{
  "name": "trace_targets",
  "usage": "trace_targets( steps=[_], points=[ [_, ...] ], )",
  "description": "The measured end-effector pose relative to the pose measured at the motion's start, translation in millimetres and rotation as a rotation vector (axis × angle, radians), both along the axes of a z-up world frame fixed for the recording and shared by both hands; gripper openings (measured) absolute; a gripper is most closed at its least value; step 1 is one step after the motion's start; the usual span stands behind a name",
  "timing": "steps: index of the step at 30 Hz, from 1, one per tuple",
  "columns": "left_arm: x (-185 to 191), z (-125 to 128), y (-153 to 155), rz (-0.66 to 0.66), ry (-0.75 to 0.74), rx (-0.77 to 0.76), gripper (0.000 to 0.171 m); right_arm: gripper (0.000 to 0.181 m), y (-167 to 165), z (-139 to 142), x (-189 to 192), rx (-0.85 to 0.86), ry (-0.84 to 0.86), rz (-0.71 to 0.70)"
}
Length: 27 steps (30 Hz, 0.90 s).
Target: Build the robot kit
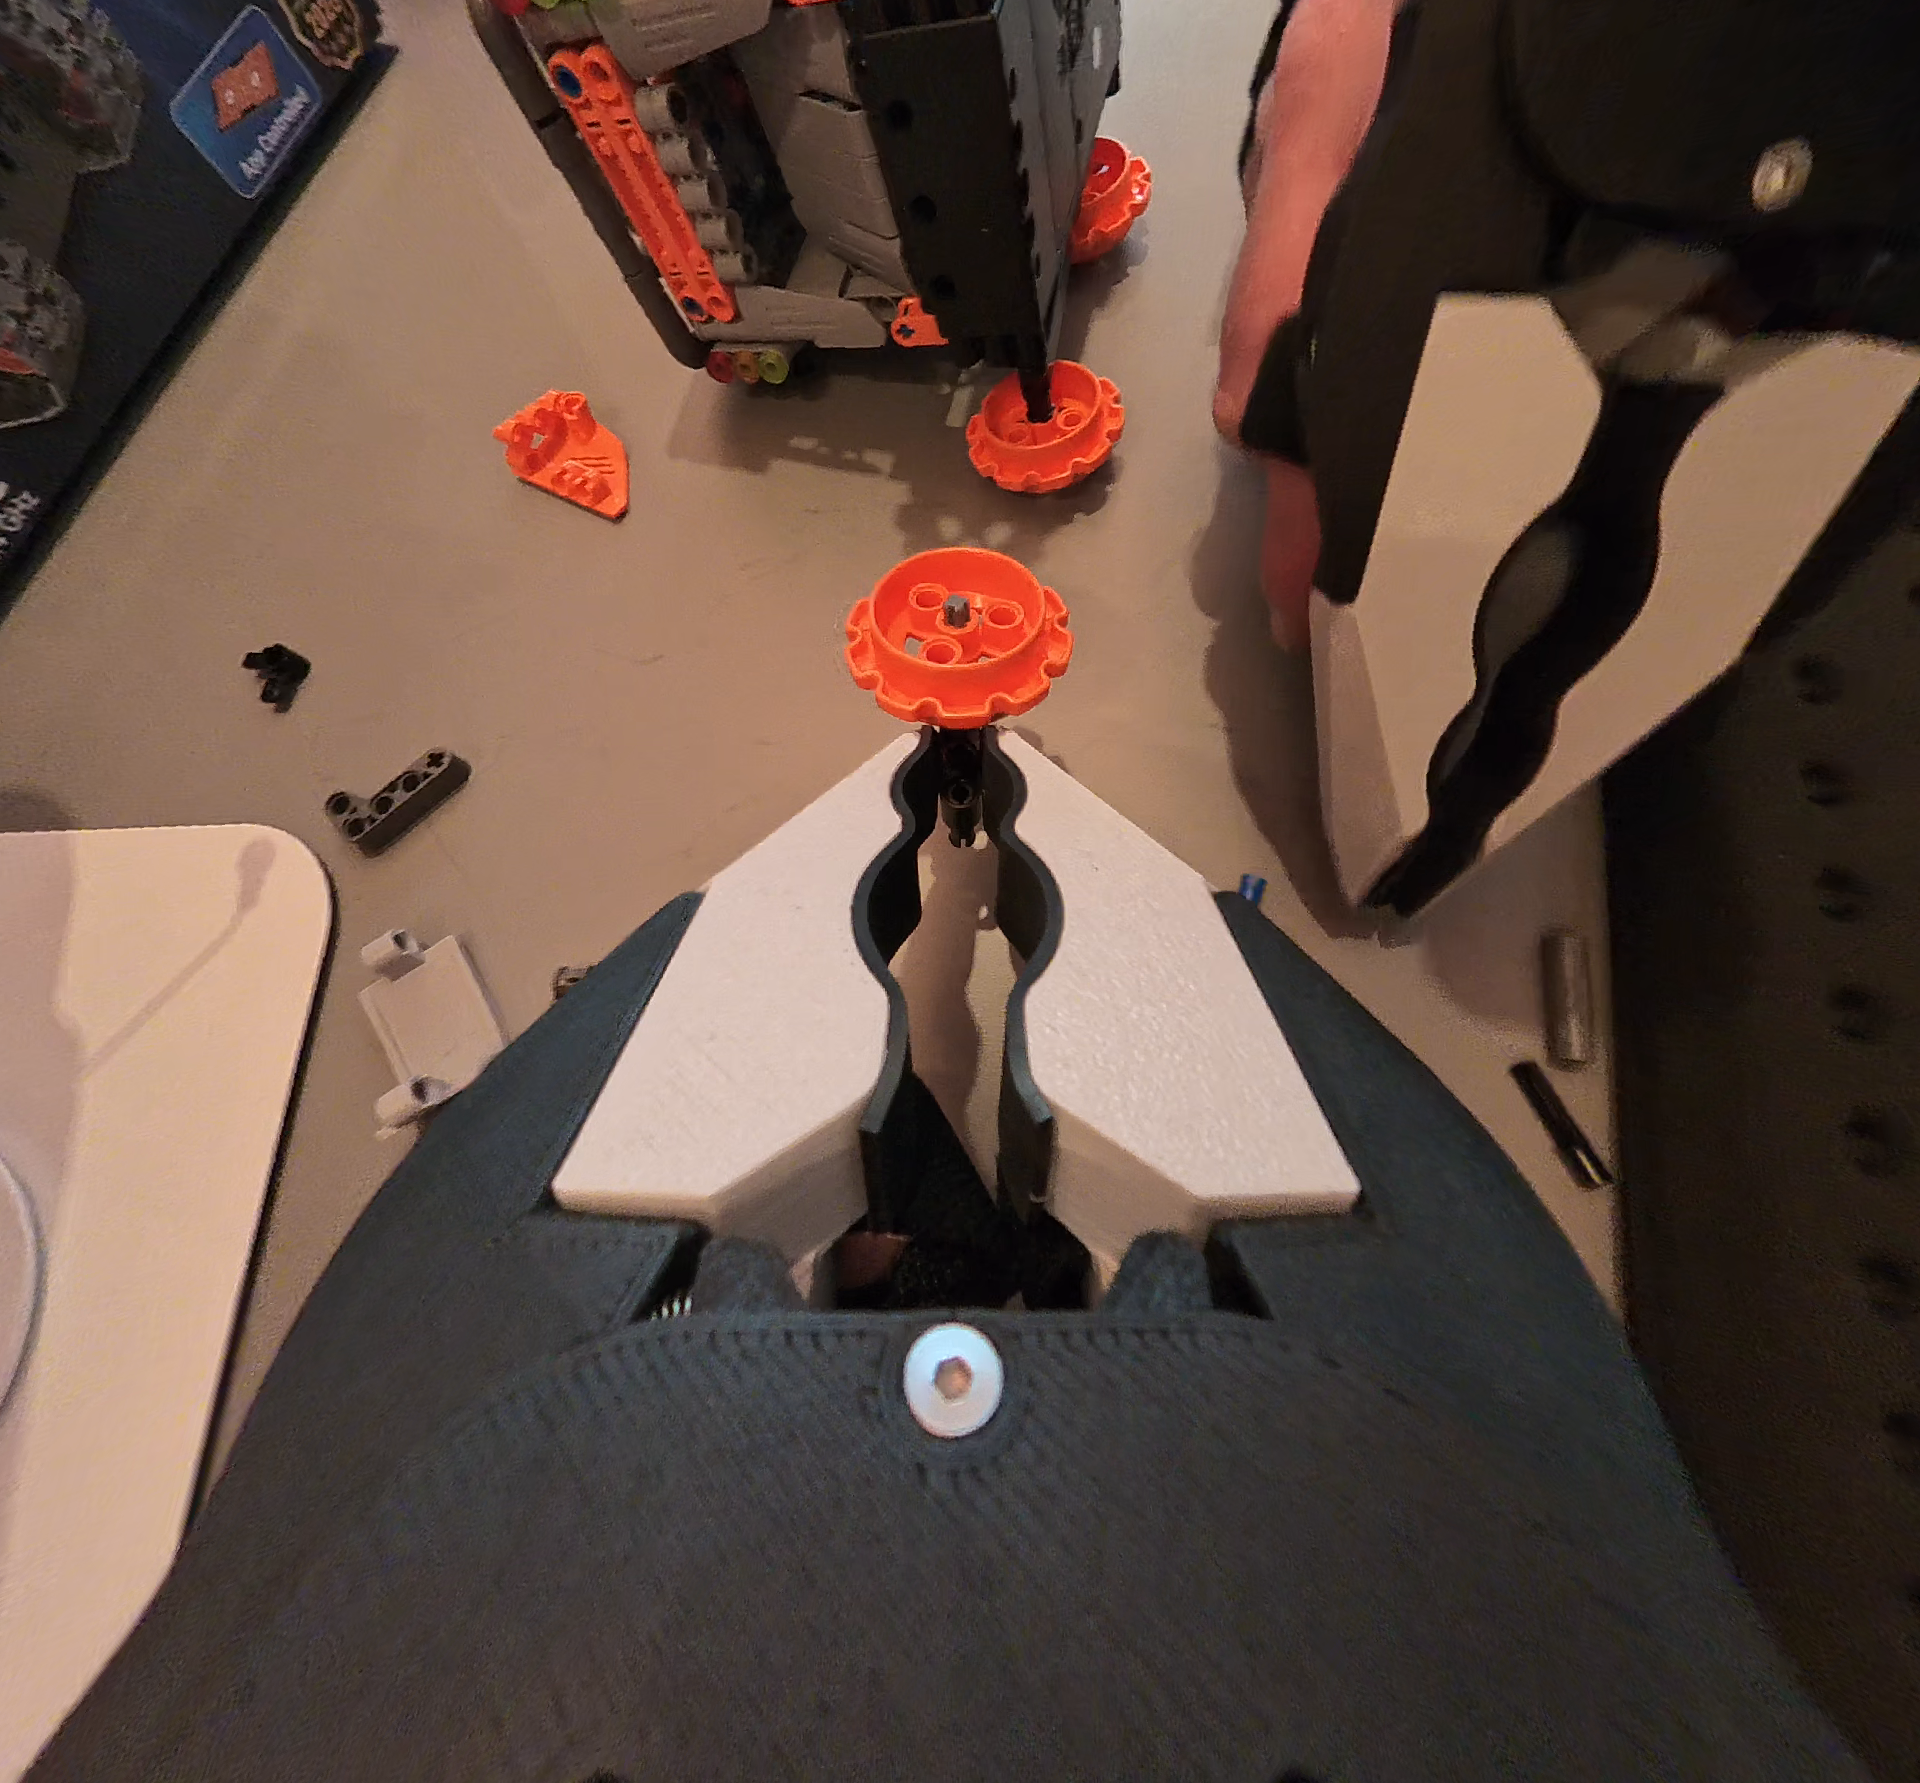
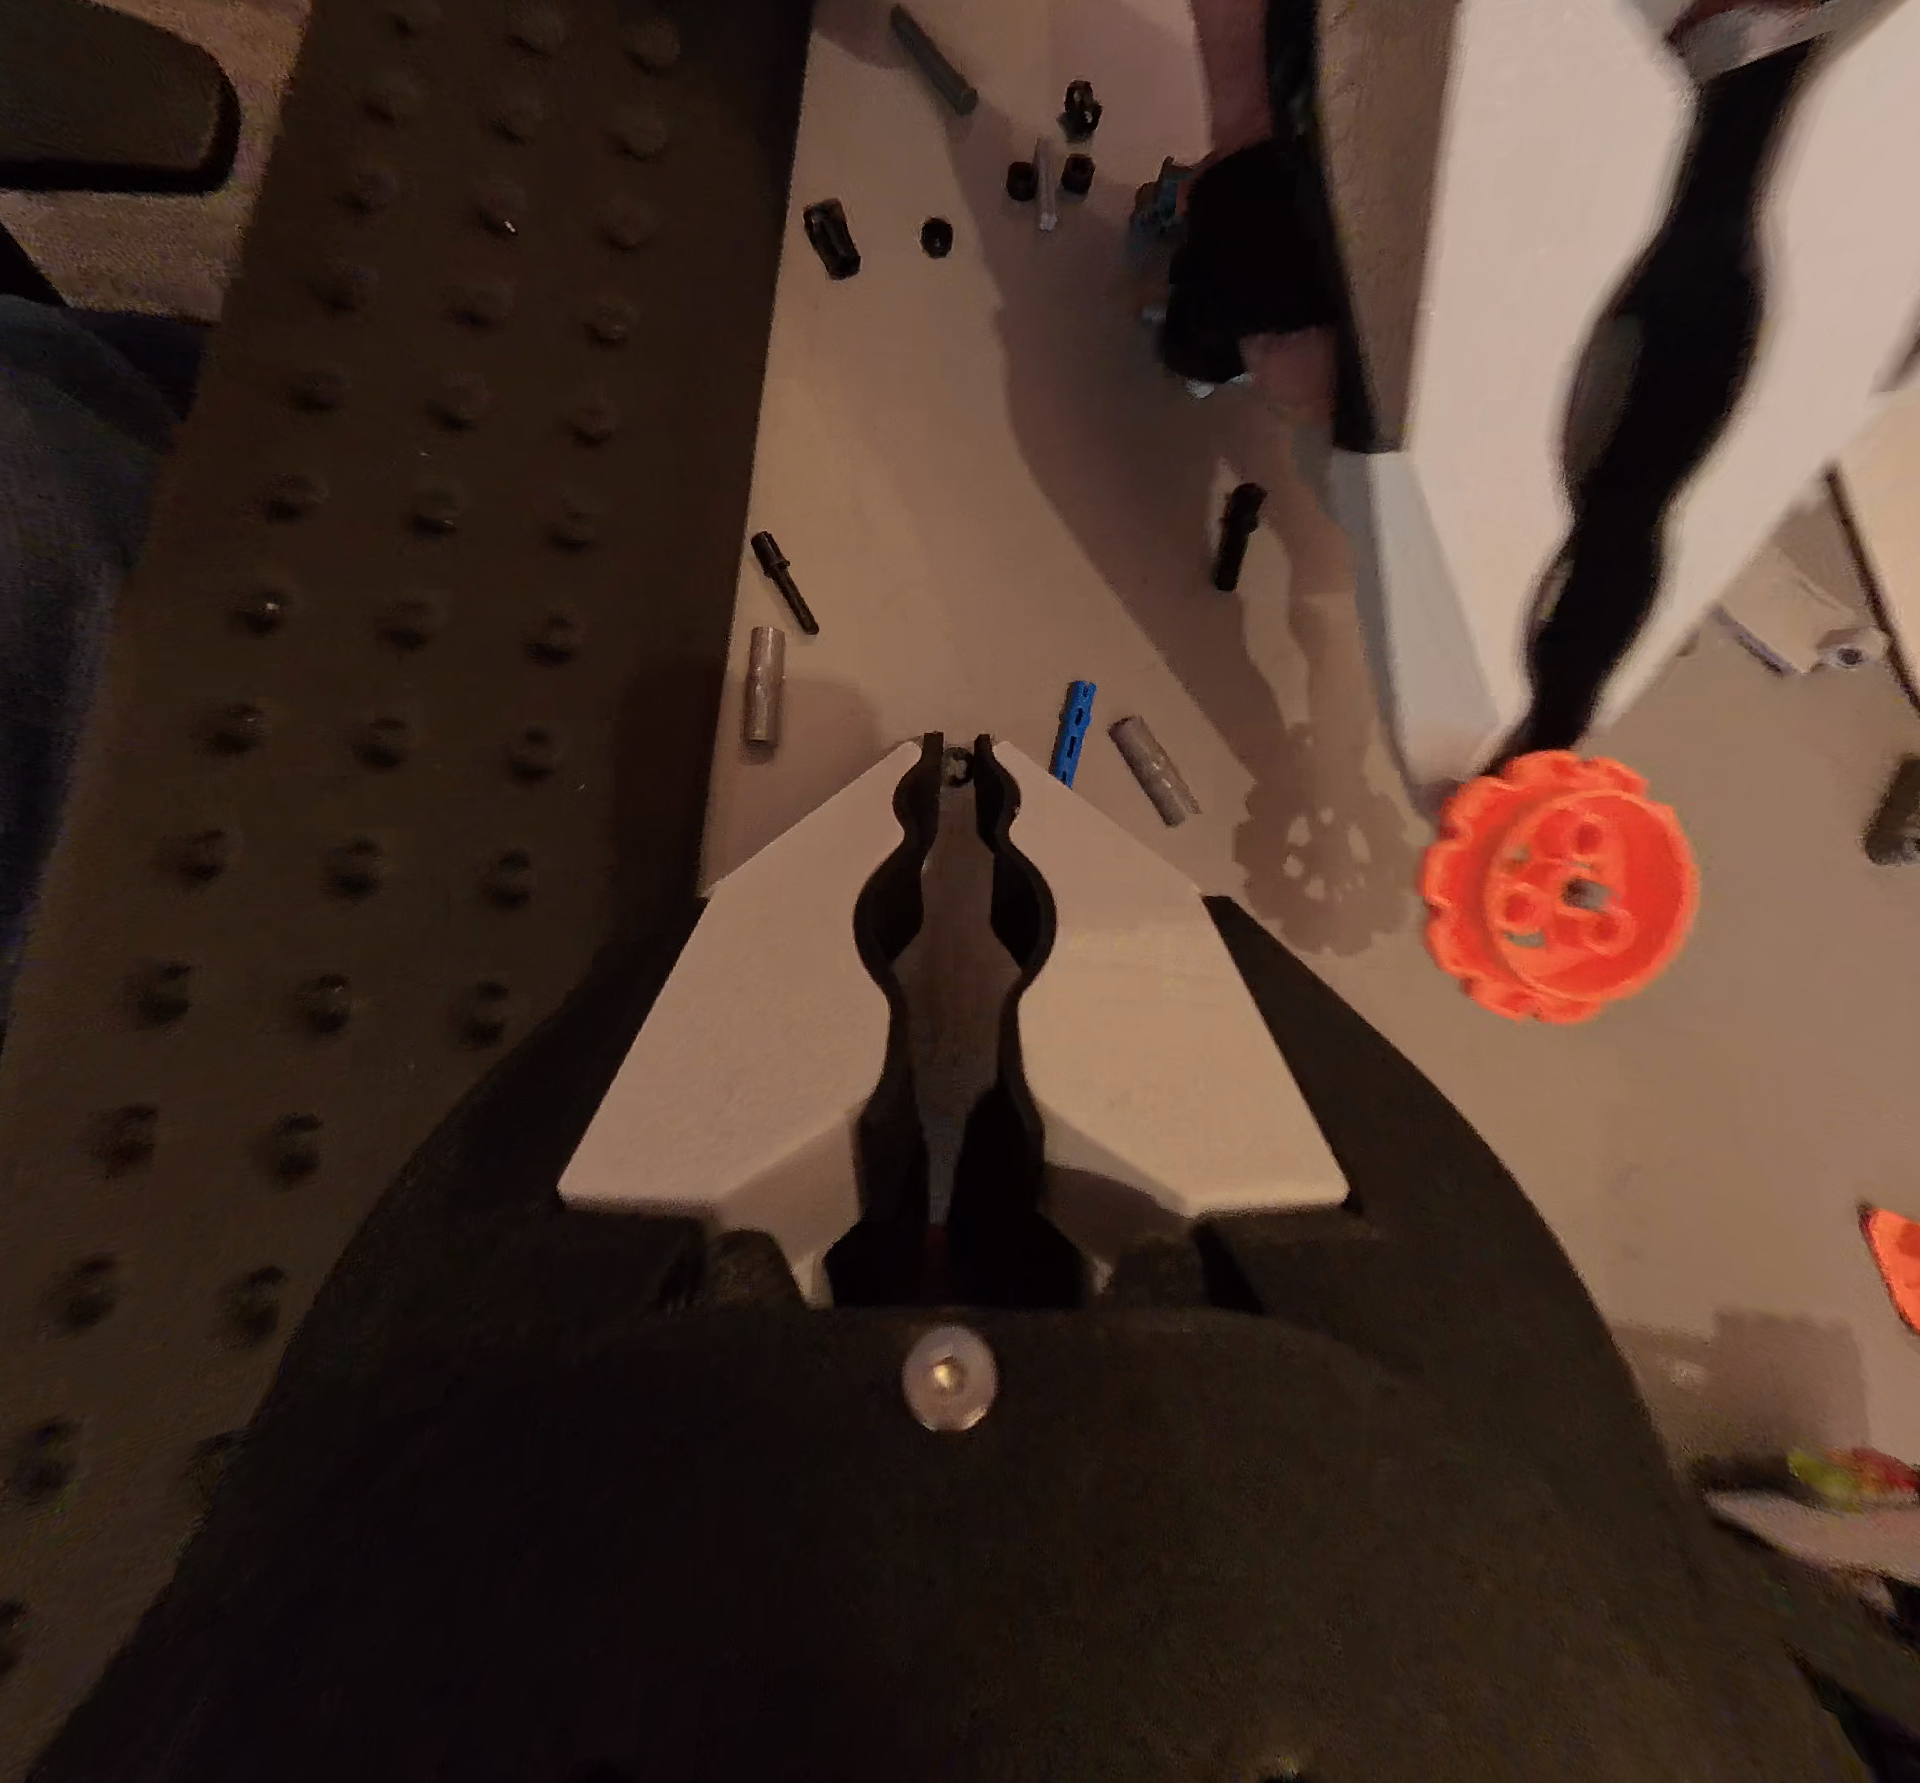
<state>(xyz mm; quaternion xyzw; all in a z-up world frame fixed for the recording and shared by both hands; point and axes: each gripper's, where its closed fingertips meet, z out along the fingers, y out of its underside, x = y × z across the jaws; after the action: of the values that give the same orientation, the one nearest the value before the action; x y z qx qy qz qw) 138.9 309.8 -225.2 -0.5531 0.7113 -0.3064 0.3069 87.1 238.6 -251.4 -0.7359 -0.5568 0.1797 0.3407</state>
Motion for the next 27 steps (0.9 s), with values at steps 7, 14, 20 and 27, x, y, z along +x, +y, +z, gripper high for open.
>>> trace_targets(
  steps=[7,14,20,27],
  points=[
    [4.6,-10.2,-35.3,-0.126,0.026,-0.017,0.007,0.004,-2.6,51.9,47.1,0.134,0.170,-0.130],
    [8.2,-23.9,-53.6,-0.205,0.049,0.021,0.007,0.004,6.3,36.1,69.1,0.168,0.160,-0.165],
    [10.4,-29.1,-57.2,-0.226,0.046,0.010,0.007,0.004,7.4,23.5,68.0,0.162,0.151,-0.147],
    [10.7,-29.4,-57.4,-0.231,0.041,0.024,0.007,0.004,9.4,23.1,67.9,0.173,0.162,-0.147]
  ],
)
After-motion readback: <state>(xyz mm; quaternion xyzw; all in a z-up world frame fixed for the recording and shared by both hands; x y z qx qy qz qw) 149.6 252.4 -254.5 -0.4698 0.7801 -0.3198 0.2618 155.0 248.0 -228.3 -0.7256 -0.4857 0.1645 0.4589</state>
